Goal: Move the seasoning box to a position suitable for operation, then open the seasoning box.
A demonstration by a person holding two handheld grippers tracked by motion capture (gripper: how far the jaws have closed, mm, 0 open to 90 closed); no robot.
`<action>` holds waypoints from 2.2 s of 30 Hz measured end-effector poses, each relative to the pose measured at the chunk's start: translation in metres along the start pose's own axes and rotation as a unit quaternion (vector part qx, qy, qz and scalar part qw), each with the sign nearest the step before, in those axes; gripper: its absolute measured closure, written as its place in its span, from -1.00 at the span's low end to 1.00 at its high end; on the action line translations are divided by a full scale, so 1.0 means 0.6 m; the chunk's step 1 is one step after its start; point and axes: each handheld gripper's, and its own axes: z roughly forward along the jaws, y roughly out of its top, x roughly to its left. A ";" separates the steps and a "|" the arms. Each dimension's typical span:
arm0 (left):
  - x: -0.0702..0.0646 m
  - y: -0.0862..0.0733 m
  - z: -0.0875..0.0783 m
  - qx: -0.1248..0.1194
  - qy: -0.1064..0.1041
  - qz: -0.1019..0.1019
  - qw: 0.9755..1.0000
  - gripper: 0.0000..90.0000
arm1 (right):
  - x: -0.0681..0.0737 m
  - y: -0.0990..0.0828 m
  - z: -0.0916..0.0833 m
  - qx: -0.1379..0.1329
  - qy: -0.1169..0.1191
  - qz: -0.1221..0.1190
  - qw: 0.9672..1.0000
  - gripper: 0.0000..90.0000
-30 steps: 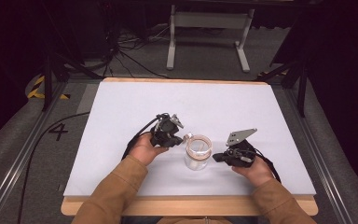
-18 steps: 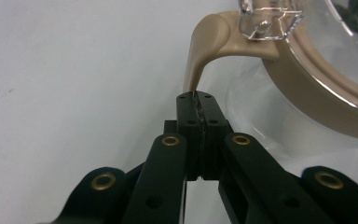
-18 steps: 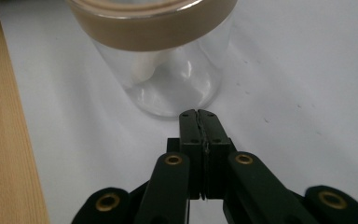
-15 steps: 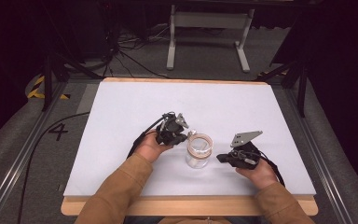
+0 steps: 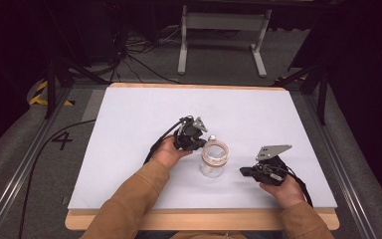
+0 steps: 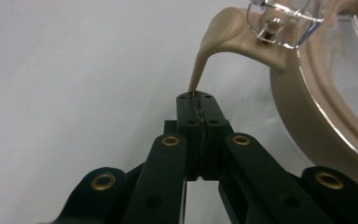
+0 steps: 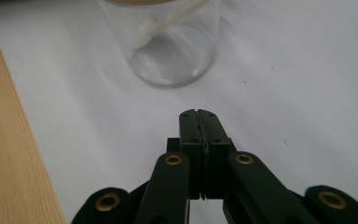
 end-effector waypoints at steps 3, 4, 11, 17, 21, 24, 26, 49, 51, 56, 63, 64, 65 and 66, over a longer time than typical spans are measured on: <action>0.000 0.003 0.006 -0.002 -0.001 -0.002 1.000 1.00 | 0.000 -0.002 -0.001 0.000 -0.003 0.002 1.000 0.99; 0.000 0.004 0.008 -0.002 0.001 -0.002 1.000 1.00 | 0.000 -0.002 0.000 0.000 -0.003 0.003 1.000 0.99; -0.001 -0.001 -0.013 -0.004 0.008 -0.012 1.000 1.00 | 0.000 0.005 0.001 -0.007 -0.005 -0.001 1.000 0.99; -0.004 0.001 -0.063 -0.048 0.000 -0.036 0.998 0.99 | -0.003 0.015 0.003 -0.018 -0.006 -0.004 1.000 0.99; -0.013 0.010 -0.093 -0.097 -0.014 -0.043 0.994 0.99 | -0.004 0.017 0.001 -0.025 -0.006 0.001 1.000 0.99; -0.020 0.017 -0.103 -0.121 -0.025 -0.042 0.991 0.99 | -0.003 0.018 -0.001 -0.030 -0.005 0.000 1.000 0.99; -0.023 0.021 -0.105 -0.134 -0.032 -0.041 0.990 0.99 | -0.002 0.019 -0.002 -0.034 -0.003 0.001 0.999 0.99; 0.009 0.018 -0.057 -0.171 -0.080 -0.091 0.978 0.99 | 0.012 0.029 -0.002 -0.065 0.016 -0.008 0.998 0.98; 0.009 0.019 -0.057 -0.175 -0.082 -0.090 0.977 0.99 | 0.012 0.030 -0.002 -0.067 0.017 -0.009 0.998 0.98; 0.011 0.019 -0.054 -0.171 -0.092 -0.096 0.976 0.95 | 0.014 0.030 -0.003 -0.069 0.017 -0.011 0.997 0.98; 0.011 0.020 -0.053 -0.173 -0.089 -0.094 0.976 0.99 | 0.018 0.033 -0.007 -0.077 0.018 -0.012 0.997 0.98; 0.011 0.019 -0.052 -0.174 -0.092 -0.097 0.976 0.99 | 0.019 0.034 -0.007 -0.077 0.017 -0.013 0.997 0.98; 0.011 0.019 -0.053 -0.173 -0.093 -0.096 0.976 0.99 | 0.022 0.036 -0.008 -0.079 0.018 -0.014 0.997 0.98; 0.011 0.019 -0.052 -0.175 -0.094 -0.095 0.975 0.99 | 0.024 0.038 -0.008 -0.079 0.018 -0.014 0.997 0.98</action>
